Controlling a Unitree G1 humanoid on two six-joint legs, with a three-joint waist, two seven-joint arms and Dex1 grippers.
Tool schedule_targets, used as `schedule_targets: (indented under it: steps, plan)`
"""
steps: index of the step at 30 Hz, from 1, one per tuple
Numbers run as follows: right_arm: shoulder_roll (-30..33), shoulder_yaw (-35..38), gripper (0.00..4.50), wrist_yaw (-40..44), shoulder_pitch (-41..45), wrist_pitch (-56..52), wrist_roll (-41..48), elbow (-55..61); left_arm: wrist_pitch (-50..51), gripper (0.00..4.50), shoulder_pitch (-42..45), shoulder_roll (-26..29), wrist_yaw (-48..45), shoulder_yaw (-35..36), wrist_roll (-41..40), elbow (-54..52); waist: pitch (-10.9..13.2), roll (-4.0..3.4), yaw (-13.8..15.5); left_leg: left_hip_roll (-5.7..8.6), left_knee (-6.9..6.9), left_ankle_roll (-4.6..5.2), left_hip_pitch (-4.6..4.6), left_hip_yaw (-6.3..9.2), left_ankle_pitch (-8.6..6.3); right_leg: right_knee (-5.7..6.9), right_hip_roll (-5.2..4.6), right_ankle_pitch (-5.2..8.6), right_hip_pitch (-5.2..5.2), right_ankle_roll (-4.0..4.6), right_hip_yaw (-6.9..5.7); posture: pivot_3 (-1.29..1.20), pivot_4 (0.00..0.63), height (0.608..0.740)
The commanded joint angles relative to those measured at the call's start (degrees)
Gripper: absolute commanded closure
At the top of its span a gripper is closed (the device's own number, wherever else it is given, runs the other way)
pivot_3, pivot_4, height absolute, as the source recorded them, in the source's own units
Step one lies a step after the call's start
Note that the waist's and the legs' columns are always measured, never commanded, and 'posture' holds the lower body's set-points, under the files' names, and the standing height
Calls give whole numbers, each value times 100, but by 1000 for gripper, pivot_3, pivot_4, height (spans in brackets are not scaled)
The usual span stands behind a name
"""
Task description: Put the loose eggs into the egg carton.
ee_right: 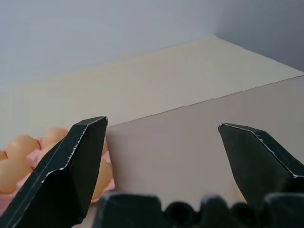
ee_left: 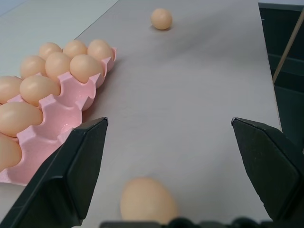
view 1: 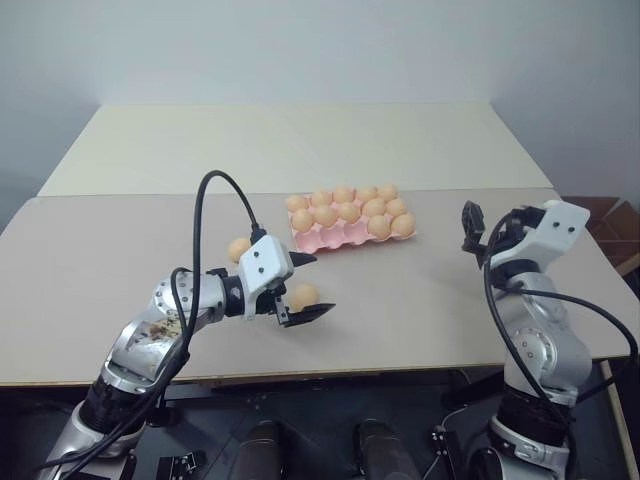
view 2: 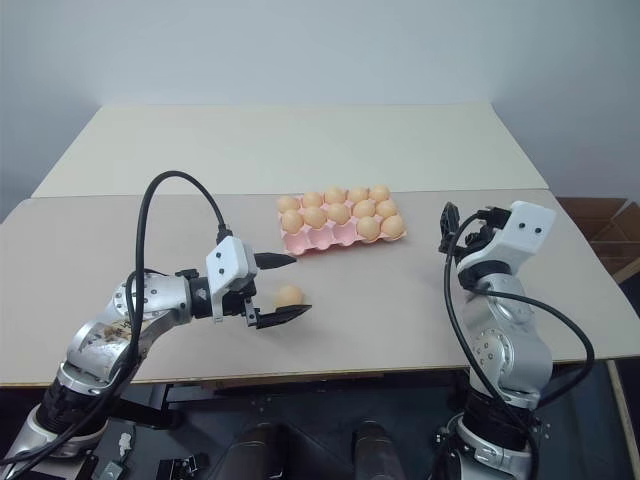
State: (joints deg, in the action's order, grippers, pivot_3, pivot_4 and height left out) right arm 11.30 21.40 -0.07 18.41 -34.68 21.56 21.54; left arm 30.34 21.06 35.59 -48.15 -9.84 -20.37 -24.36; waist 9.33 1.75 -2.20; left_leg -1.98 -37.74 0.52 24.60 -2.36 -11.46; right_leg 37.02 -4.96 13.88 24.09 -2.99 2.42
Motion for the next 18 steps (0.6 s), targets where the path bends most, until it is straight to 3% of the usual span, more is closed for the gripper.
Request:
schedule_targets:
  steps: [1,4,8,17,18]
  plan:
    - [573,-504,47,469,-392,804,-670,279,-75,0,4,19,-2,80,-11,-204,0,0,-2,0,0,0,0,0,0,0,0,0,0,0,0,0,150,740]
    - [877,-788,47,671,-749,1112,-1022,280,-74,0,1,23,-1,79,-13,-207,0,0,2,0,0,0,0,-1,0,-1,0,1,1,-1,0,0,150,740]
    - [1010,-831,1262,687,-922,1062,-1184,300,-80,0,3,25,-6,74,-10,-203,0,0,-3,0,0,0,-1,-1,0,-1,0,1,0,-1,1,0,150,740]
    - [985,-774,4468,483,-797,257,-1219,492,-106,0,9,27,-26,69,1,-176,0,1,29,0,0,0,-2,-1,0,-1,0,1,-2,-1,0,0,150,740]
    - [979,-764,4468,448,-784,208,-1230,488,-105,0,8,26,-23,70,3,-176,0,1,32,0,0,0,-2,-1,0,-1,0,1,-1,-1,0,0,150,740]
